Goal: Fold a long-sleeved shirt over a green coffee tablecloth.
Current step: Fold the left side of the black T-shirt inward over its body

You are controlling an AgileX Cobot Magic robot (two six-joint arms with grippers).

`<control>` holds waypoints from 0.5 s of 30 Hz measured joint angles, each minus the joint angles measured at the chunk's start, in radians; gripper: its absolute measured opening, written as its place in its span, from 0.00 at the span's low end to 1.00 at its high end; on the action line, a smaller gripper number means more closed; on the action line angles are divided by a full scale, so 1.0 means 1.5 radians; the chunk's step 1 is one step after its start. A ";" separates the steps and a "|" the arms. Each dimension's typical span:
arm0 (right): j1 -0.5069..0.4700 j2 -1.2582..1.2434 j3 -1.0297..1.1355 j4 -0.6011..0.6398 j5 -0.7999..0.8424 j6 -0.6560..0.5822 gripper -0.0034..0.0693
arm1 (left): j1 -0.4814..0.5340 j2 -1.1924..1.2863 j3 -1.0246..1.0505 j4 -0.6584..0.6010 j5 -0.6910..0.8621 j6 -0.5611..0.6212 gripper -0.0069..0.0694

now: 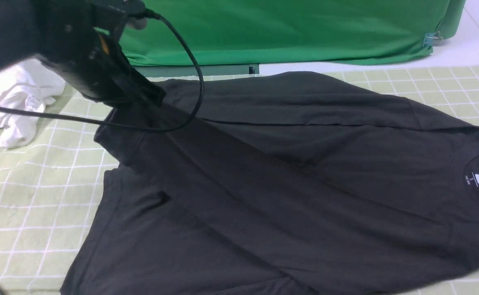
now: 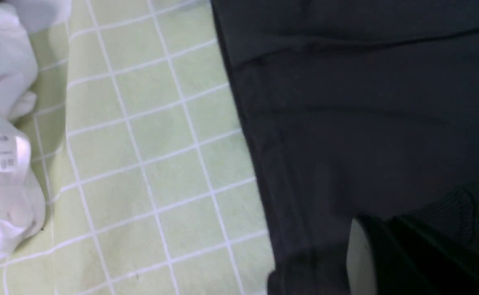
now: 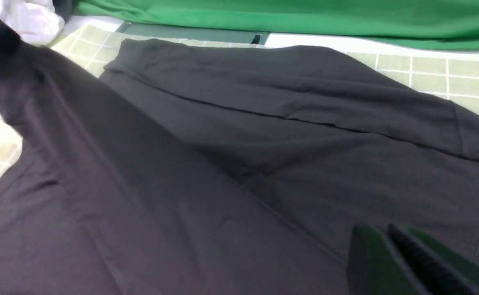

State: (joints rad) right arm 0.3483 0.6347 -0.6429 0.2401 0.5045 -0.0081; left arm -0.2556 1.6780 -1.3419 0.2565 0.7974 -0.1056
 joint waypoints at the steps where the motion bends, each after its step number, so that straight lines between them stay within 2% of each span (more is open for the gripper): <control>1: 0.000 0.000 0.000 0.000 0.000 0.000 0.13 | 0.003 0.011 -0.006 0.003 0.000 -0.003 0.11; 8: 0.000 0.000 0.000 0.000 0.000 0.001 0.14 | 0.013 0.100 -0.022 0.021 -0.005 -0.017 0.11; 15: 0.000 0.000 0.000 0.000 0.000 0.005 0.14 | 0.013 0.128 -0.031 0.076 -0.026 -0.058 0.11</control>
State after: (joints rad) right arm 0.3483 0.6347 -0.6429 0.2401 0.5045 0.0000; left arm -0.2367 1.8696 -1.3880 0.3706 0.7589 -0.1918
